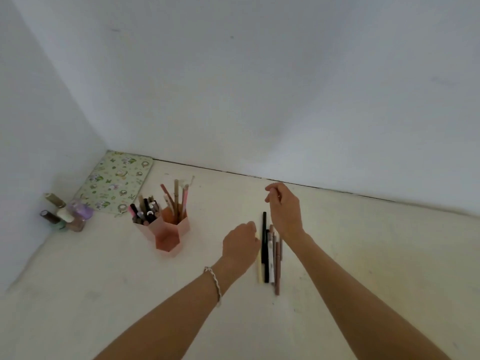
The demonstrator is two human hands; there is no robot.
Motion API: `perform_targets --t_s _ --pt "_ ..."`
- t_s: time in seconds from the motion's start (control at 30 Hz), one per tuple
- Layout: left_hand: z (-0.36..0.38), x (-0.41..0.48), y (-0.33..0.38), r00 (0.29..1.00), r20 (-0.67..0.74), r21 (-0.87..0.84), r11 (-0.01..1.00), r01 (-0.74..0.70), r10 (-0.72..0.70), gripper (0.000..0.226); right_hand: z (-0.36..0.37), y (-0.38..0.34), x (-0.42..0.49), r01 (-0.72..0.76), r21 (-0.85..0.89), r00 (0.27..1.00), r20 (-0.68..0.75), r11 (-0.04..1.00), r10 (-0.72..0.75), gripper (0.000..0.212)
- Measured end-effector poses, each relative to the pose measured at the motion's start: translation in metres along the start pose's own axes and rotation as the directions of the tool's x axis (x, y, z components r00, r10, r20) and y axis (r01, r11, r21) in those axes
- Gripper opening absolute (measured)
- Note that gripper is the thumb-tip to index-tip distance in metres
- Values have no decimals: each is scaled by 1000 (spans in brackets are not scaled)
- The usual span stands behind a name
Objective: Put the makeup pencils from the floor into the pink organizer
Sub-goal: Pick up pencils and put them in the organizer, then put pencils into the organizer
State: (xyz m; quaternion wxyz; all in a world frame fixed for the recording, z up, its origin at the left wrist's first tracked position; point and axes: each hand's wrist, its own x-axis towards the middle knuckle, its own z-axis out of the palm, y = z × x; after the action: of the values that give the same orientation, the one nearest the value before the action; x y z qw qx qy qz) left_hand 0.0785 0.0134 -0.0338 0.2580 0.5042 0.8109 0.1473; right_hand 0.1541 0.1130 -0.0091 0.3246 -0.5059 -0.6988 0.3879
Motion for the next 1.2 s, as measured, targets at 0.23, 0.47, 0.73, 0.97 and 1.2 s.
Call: perform_targets --t_s 0.23,0.47,0.73,0.97,1.2 --pt "30 7 13 994 74 47 996 73 -76 27 -23 37 2 -92 30 996 -11 995 93 19" --pt "40 11 11 989 65 114 985 125 -133 48 -30 64 8 -212 -29 977 -23 977 212 20" --pt "-15 34 15 990 -139 26 1000 -10 14 43 -24 95 14 -399 -366 880 103 841 463 14" --pt "-72 37 26 876 -459 -132 963 -234 149 53 -11 102 3 -338 -562 881 93 755 464 27" --pt "-126 29 -23 775 -628 -232 935 -268 66 53 -25 47 35 -283 -511 948 -23 812 316 18"
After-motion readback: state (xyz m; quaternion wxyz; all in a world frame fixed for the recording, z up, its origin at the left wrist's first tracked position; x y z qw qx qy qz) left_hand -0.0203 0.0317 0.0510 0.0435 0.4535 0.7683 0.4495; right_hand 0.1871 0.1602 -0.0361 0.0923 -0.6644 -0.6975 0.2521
